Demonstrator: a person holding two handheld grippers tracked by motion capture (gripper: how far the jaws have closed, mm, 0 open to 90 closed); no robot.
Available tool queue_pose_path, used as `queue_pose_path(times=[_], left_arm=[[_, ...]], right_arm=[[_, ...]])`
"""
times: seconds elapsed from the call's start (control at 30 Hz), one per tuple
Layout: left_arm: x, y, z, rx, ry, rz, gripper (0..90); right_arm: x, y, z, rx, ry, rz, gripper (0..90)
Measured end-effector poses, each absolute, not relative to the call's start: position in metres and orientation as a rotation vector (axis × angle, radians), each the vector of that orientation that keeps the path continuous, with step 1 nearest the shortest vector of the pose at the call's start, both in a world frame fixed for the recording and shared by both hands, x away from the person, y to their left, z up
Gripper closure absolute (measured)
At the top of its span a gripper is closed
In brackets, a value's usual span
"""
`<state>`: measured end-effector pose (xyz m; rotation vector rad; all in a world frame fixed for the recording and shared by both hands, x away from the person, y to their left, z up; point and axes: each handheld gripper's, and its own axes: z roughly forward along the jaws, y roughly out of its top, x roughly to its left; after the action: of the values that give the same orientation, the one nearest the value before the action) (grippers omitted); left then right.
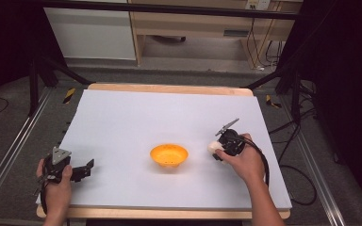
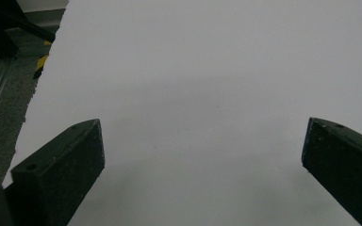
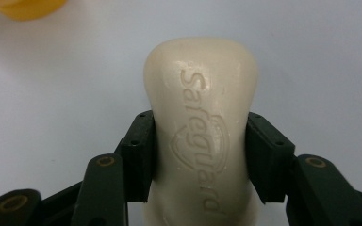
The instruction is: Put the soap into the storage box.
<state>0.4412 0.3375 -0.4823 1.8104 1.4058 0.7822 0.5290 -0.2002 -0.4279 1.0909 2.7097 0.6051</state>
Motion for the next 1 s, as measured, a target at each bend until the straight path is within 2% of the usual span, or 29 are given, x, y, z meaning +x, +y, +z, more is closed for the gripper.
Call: queue_pose_path(times=[0.43,1.0], left_arm=[[0.44,0.337,-0.482,1.808,1.404,0.783,0.0],[0.44,0.336,-0.482,1.811,1.401,0.787,0.0]], right_arm=[[0.532,-0.163,-0.396,0.902,2.765,0.663,49.6],[0.533,-0.13,-0.392,0.745,2.832,0.667,49.6]])
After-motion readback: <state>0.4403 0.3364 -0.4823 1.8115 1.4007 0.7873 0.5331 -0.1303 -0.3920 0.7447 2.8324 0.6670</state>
